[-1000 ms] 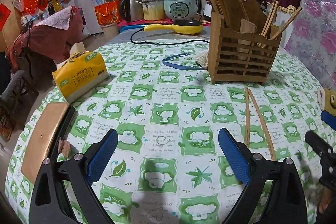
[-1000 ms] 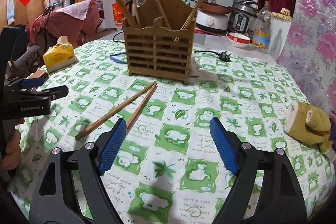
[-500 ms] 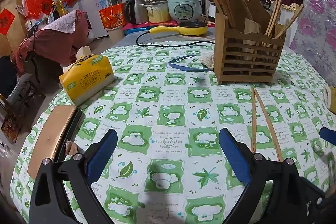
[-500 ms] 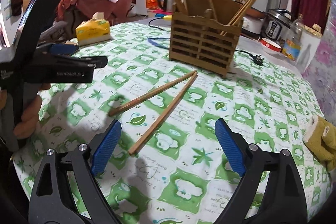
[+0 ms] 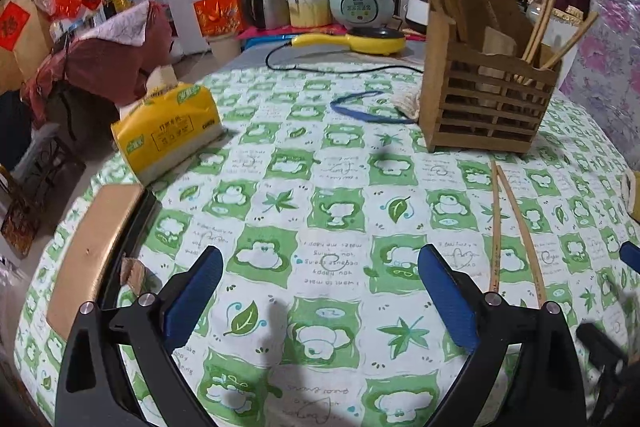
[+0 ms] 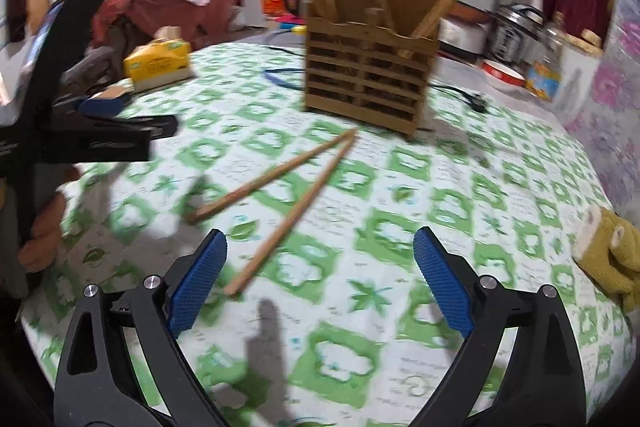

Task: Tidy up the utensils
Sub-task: 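Move both grippers back down toward the last chopsticks, then close the left gripper on one chopstick while the right gripper approaches the other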

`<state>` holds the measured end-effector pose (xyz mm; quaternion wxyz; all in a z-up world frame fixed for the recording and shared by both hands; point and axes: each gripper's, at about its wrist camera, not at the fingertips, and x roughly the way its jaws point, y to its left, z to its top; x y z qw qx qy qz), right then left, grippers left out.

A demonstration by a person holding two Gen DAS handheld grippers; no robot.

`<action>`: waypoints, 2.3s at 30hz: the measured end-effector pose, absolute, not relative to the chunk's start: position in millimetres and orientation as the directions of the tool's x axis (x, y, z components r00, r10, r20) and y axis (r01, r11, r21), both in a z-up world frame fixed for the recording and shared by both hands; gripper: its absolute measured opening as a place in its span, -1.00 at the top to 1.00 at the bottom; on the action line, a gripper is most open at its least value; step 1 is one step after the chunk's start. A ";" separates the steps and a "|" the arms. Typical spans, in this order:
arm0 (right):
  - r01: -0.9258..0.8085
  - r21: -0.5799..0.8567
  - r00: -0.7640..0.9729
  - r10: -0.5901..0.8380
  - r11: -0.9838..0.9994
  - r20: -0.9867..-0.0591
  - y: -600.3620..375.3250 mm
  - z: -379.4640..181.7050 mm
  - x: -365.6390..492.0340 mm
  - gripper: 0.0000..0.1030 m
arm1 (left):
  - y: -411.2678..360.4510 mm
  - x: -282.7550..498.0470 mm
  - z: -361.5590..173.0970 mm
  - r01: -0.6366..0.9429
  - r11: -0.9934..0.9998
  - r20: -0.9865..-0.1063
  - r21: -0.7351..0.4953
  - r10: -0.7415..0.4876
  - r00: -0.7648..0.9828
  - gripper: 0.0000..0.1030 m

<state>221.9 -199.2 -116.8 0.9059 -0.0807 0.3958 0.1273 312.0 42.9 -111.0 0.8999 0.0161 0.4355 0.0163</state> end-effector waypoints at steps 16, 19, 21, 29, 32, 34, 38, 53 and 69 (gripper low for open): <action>0.065 0.131 0.618 0.063 0.989 -0.784 -281.0 -125.3 255.0 -0.78 | 18.5 308.3 -121.3 0.200 0.973 -0.827 -0.117 -0.207 0.523 -0.87; 0.069 0.140 0.619 0.068 0.988 -0.783 -282.9 -124.6 255.0 -0.78 | 6.5 302.6 -122.4 0.281 0.947 -0.827 -0.158 -0.282 0.485 -0.87; 0.074 0.149 0.618 0.072 0.986 -0.783 -284.8 -124.5 255.2 -0.78 | -3.6 298.6 -125.2 0.333 0.928 -0.833 -0.168 -0.314 0.455 -0.87; 0.078 0.188 0.610 0.102 0.979 -0.786 -289.2 -125.1 255.7 -0.78 | -23.3 299.4 -140.0 0.322 0.946 -0.877 0.014 -0.143 0.459 -0.87; 0.073 0.187 0.609 0.104 0.980 -0.786 -288.5 -124.9 255.7 -0.78 | -3.8 309.9 -141.4 0.241 0.970 -0.887 -0.043 -0.148 0.438 -0.87; 0.053 0.190 0.608 0.119 0.980 -0.785 -285.9 -124.4 255.1 -0.78 | 11.9 315.2 -139.5 0.184 0.979 -0.883 -0.092 -0.165 0.439 -0.87; -0.058 0.189 0.589 0.187 0.980 -0.786 -264.5 -125.3 252.0 -0.78 | 36.2 318.3 -127.3 0.079 0.990 -0.851 -0.118 -0.142 0.505 -0.87; -0.160 -0.038 0.500 0.048 0.986 -0.865 -222.0 -147.6 254.0 -0.84 | 56.5 323.4 -129.2 -0.036 0.993 -0.863 -0.110 -0.078 0.500 -0.89; 0.018 0.133 0.609 0.094 0.991 -0.787 -285.7 -128.5 243.4 -0.84 | 40.1 319.0 -125.6 0.038 0.997 -0.850 -0.065 -0.075 0.522 -0.89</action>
